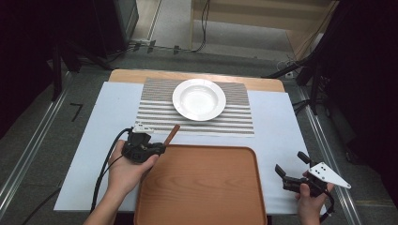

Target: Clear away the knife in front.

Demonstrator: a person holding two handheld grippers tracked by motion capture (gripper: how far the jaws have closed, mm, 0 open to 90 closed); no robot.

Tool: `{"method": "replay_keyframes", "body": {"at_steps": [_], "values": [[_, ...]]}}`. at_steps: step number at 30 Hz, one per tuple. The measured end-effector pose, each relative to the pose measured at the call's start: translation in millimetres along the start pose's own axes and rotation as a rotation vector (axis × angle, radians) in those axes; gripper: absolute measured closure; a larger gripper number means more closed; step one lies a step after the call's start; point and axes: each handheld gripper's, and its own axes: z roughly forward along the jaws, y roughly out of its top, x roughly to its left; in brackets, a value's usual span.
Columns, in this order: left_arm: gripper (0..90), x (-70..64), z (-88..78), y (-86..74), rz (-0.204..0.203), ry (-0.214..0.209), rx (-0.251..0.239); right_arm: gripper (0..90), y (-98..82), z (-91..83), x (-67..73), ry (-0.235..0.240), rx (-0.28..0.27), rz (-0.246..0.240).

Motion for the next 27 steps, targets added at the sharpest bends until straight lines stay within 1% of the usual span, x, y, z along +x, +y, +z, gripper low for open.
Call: {"method": "replay_keyframes", "body": {"at_steps": [5,6,7,8,11,12,15,16,17,20,21,27], "values": [[77.2,-5.2,3.2,-11.0,-0.007,-0.01,0.006,0.0,0.0,-0.1,0.0,-0.001,0.0,0.001],[77.2,-5.2,3.2,-11.0,-0.007,-0.01,0.006,0.0,0.0,-0.1,0.0,-0.001,0.0,0.001],[77.2,-7.4,4.8,-15.2,-0.006,-0.013,0.012,0.0,-0.1,-0.1,0.0,-0.001,-0.001,0.002],[77.2,-7.4,4.8,-15.2,-0.006,-0.013,0.012,0.0,-0.1,-0.1,0.0,-0.001,-0.001,0.002],[77.2,-11.1,8.5,-24.1,-0.015,-0.017,0.021,0.0,-0.1,-0.1,-0.1,-0.001,-0.001,0.002],[77.2,-11.1,8.5,-24.1,-0.015,-0.017,0.021,0.0,-0.1,-0.1,-0.1,-0.001,-0.001,0.002],[77.2,-15.0,12.5,-33.7,-0.025,-0.021,0.027,0.0,-0.1,-0.1,-0.1,-0.001,-0.001,0.002],[77.2,-15.0,12.5,-33.7,-0.025,-0.021,0.027,0.0,-0.1,-0.1,-0.1,-0.001,-0.001,0.002],[77.2,-17.2,13.8,-38.2,-0.029,-0.021,0.03,0.0,-0.1,-0.2,-0.1,-0.001,-0.001,0.003],[77.1,-18.6,14.7,-42.0,-0.033,-0.017,0.03,0.0,-0.1,-0.3,-0.2,0.0,-0.001,0.002],[77.1,-20.7,16.9,-46.6,-0.036,-0.013,0.034,0.0,-0.1,0.0,-0.2,0.003,-0.002,0.001],[77.1,-23.0,19.9,-54.7,-0.042,-0.011,0.042,0.0,-0.1,0.1,-0.1,0.002,-0.002,0.001]]}}
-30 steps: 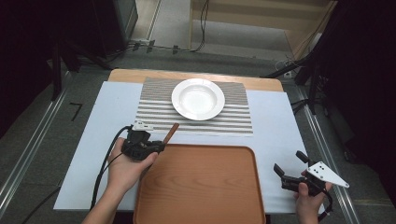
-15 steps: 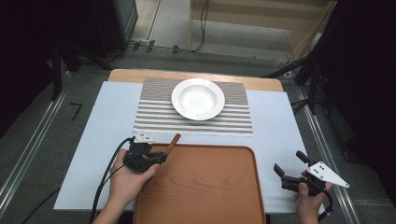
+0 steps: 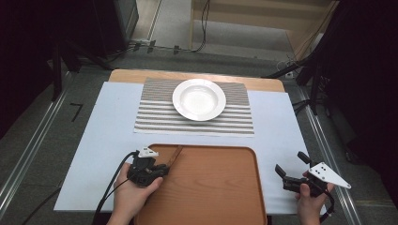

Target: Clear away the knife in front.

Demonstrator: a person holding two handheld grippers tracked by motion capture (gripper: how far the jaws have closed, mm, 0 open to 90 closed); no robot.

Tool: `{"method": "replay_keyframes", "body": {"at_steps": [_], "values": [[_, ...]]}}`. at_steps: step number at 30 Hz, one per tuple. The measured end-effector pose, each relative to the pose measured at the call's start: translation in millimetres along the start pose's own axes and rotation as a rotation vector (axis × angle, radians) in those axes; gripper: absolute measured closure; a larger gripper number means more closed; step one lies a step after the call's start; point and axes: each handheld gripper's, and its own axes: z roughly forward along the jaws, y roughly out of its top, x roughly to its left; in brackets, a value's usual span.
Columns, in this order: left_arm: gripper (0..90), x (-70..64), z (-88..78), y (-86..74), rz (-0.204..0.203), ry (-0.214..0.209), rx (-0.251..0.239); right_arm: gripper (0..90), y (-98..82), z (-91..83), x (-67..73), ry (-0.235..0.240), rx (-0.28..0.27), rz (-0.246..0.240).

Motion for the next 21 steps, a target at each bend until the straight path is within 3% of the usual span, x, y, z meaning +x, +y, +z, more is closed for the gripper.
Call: {"method": "replay_keyframes", "body": {"at_steps": [14,21], "values": [[77.0,-2.0,1.7,-12.2,0.004,0.029,0.016,0.0,-0.1,0.2,0.2,-0.003,0.004,-0.005],[73.6,0.6,2.0,-14.5,0.0,0.031,-0.001,0.0,0.0,0.8,0.5,-0.004,0.005,-0.01]]}}
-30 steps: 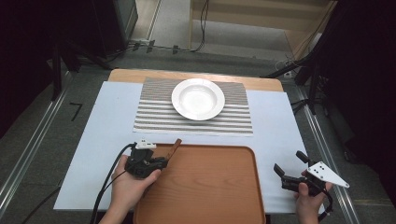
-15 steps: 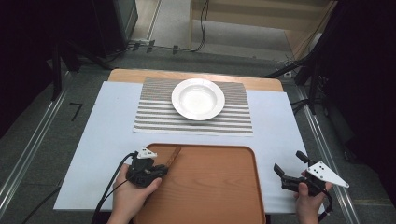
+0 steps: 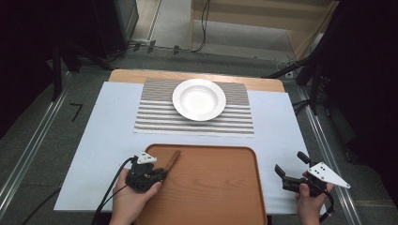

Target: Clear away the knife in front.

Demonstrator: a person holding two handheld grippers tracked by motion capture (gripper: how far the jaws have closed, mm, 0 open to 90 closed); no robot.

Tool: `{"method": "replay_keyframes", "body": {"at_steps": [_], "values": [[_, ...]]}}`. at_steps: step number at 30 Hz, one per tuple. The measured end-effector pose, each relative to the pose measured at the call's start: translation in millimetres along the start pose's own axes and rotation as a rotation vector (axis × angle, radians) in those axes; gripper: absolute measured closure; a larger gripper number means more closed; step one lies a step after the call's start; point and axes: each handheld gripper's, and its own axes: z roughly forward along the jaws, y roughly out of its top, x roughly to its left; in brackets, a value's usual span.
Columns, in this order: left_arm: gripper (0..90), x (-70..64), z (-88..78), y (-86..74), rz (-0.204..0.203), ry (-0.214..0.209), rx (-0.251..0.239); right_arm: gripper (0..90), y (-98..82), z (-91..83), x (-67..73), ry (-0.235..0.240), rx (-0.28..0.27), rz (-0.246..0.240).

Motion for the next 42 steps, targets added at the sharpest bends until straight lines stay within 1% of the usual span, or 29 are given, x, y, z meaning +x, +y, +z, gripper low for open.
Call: {"method": "replay_keyframes", "body": {"at_steps": [1,2,3,4,5,6,7,8,9,10,11,15,17,18,19,20,22,24,25,28,29,33,42], "values": [[73.6,0.3,-0.3,0.6,-0.003,0.007,-0.015,0.0,0.0,0.0,0.0,0.0,0.0,0.0],[69.6,0.5,-1.8,1.7,-0.002,0.001,-0.029,0.0,0.0,0.0,0.0,-0.001,0.0,0.001],[66.6,-0.1,-3.4,3.2,0.007,-0.005,-0.047,0.0,0.0,-0.2,0.0,0.0,0.001,0.003],[64.5,-1.4,-5.0,5.1,0.024,-0.002,-0.064,0.0,0.0,-0.2,-0.1,-0.001,0.0,0.003],[66.4,-4.6,-8.0,9.3,0.055,-0.018,-0.09,0.0,0.0,0.0,-0.1,-0.001,0.001,0.002],[68.8,-4.6,-8.0,9.3,0.055,-0.018,-0.09,0.0,0.0,0.0,-0.1,-0.001,0.001,0.002],[74.5,-7.5,-8.5,13.2,0.089,-0.037,-0.096,0.0,0.0,0.2,0.2,-0.003,0.0,0.001],[77.5,-7.5,-8.5,13.2,0.089,-0.037,-0.096,0.0,0.0,0.2,0.2,-0.003,0.0,0.001],[77.5,-10.2,-6.7,16.0,0.112,-0.051,-0.095,0.0,0.0,0.3,0.2,-0.002,0.0,0.0],[86.9,-12.5,-2.3,18.0,0.13,-0.055,-0.085,0.0,0.0,0.2,0.2,-0.002,0.0,0.0],[89.3,-12.5,-2.3,18.0,0.13,-0.055,-0.085,0.0,0.0,0.2,0.2,-0.002,0.0,0.0],[89.7,-14.4,13.1,19.2,0.149,-0.06,-0.035,0.0,-0.1,-0.3,-0.2,-0.003,0.001,0.002],[89.7,-15.0,15.6,19.0,0.152,-0.056,-0.026,0.0,-0.1,-0.3,-0.2,-0.003,0.001,0.002],[89.7,-15.3,17.1,19.0,0.156,-0.047,-0.017,0.0,-0.2,-0.3,-0.2,-0.003,0.001,0.002],[89.7,-16.5,18.5,18.4,0.169,-0.026,-0.008,0.0,-0.2,-0.2,-0.2,-0.003,0.001,0.002],[89.7,-16.5,18.5,18.4,0.169,-0.026,-0.008,0.0,-0.2,-0.2,-0.2,-0.003,0.001,0.002],[89.7,-16.6,18.9,18.0,0.184,-0.005,0.003,0.0,-0.1,-0.2,-0.1,-0.003,0.0,0.002],[89.8,-15.3,19.3,17.4,0.184,-0.001,0.012,0.0,-0.1,-0.1,0.0,-0.004,0.001,0.002],[89.8,-12.7,18.9,16.4,0.18,0.011,0.015,0.0,-0.1,0.0,0.2,-0.005,0.001,0.002],[89.8,-9.7,18.0,15.6,0.174,0.013,0.019,0.0,-0.1,0.0,0.2,-0.004,0.001,0.0],[89.8,-5.8,16.5,14.1,0.159,0.015,0.011,0.0,-0.1,0.0,0.2,-0.005,0.002,0.001],[89.8,-1.0,13.8,12.1,0.144,0.012,0.006,0.0,-0.1,0.0,0.3,-0.003,0.0,0.0],[89.9,9.7,5.8,5.1,0.126,0.012,-0.002,0.0,-0.1,0.1,0.4,-0.004,0.001,0.0]]}}
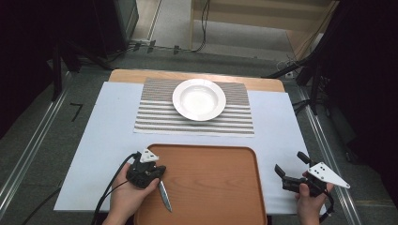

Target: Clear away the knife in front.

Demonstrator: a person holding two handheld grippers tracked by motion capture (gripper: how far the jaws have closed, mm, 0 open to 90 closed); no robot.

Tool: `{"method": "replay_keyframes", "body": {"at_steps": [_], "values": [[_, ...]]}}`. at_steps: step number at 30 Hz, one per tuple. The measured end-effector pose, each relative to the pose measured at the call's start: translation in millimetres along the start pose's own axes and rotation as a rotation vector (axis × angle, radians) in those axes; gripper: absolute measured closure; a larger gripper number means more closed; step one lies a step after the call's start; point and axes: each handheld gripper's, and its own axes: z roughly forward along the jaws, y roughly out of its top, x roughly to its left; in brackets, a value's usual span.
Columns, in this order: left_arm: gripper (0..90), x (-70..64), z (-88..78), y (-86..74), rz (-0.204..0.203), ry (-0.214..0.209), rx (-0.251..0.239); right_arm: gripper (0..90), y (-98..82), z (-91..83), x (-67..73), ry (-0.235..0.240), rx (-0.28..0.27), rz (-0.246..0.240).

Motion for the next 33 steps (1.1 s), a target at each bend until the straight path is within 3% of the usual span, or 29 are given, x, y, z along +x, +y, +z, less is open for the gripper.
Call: {"method": "replay_keyframes", "body": {"at_steps": [7,12,17,22,25,27,30,33], "values": [[89.9,10.5,-6.4,-5.5,-0.03,0.006,-0.004,0.0,0.0,0.1,0.0,-0.001,0.0,-0.001],[89.8,16.0,-10.8,-8.2,-0.03,0.024,0.0,0.0,0.0,0.0,0.0,-0.001,0.0,0.0],[89.9,21.0,-13.4,-11.9,-0.046,0.018,-0.011,0.0,0.0,0.0,0.3,0.0,0.002,0.001],[89.8,21.6,-14.0,-12.2,-0.035,0.021,-0.019,0.0,0.0,0.0,0.6,0.0,0.004,0.003],[89.3,23.7,-17.1,-14.0,-0.035,-0.036,-0.074,0.0,0.0,0.0,0.4,0.0,0.002,0.001],[82.8,23.8,-20.5,-15.0,-0.013,-0.071,-0.122,0.0,0.0,0.0,0.5,0.0,0.003,0.003],[78.7,23.0,-22.5,-14.8,-0.003,-0.078,-0.148,0.0,0.0,0.1,0.6,0.0,0.004,0.002],[72.4,23.9,-25.6,-14.7,0.004,-0.136,-0.194,0.0,0.0,0.1,0.7,0.0,0.004,0.002]]}}
